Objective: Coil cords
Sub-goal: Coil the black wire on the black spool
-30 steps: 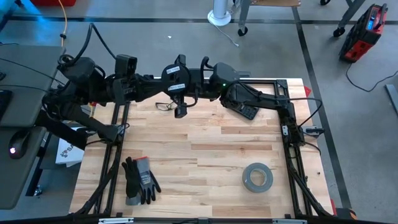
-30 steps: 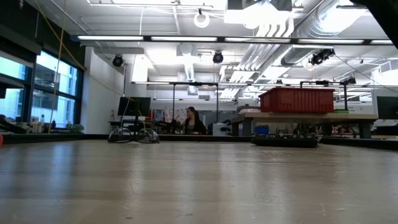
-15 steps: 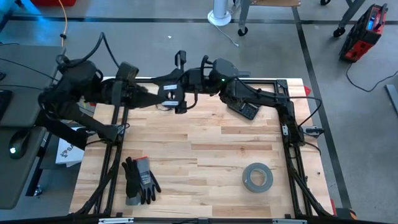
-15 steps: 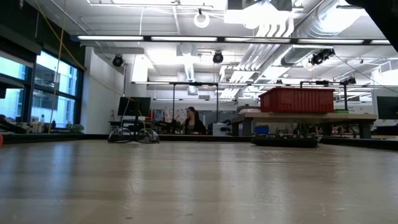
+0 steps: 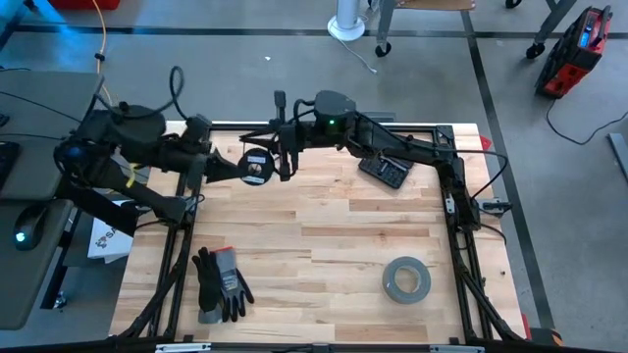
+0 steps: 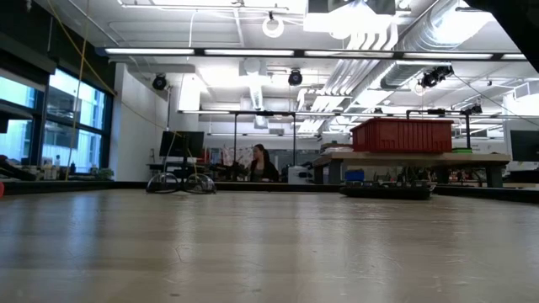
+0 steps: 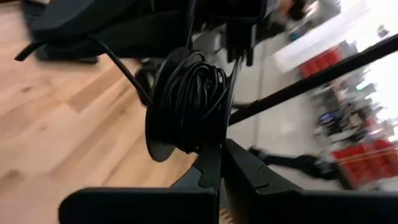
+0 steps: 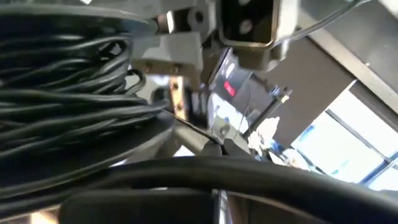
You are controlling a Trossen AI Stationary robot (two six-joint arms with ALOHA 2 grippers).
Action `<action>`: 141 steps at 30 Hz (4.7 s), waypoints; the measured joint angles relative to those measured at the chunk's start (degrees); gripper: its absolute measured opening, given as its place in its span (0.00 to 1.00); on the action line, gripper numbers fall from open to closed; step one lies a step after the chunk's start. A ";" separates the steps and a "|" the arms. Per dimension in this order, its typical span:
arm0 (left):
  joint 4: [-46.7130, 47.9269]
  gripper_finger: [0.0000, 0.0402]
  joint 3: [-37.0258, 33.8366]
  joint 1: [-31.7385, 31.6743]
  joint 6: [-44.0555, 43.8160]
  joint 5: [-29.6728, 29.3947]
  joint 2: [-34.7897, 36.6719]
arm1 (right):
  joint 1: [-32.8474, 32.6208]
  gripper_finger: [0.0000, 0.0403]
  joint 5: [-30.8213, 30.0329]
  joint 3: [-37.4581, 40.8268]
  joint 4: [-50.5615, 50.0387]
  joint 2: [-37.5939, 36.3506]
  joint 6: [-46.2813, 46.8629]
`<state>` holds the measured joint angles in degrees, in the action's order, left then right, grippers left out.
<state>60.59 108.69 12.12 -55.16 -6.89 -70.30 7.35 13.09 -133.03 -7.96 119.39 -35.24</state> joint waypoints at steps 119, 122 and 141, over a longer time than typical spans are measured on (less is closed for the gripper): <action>-98.18 0.00 -98.91 -0.48 -15.35 -18.81 5.47 | -5.05 0.42 -20.99 91.76 2.49 -55.06 75.51; -103.94 0.00 -97.81 -0.54 -15.52 -20.10 -1.99 | -5.14 0.42 -21.66 91.76 2.47 -55.01 75.26; -130.85 0.01 -86.04 -0.92 -23.88 -11.41 -37.06 | -5.14 0.42 -21.62 91.73 2.68 -54.99 73.78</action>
<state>-70.26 22.65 11.20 -79.03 -18.30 -107.35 2.22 -8.53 -41.30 -5.28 64.40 38.54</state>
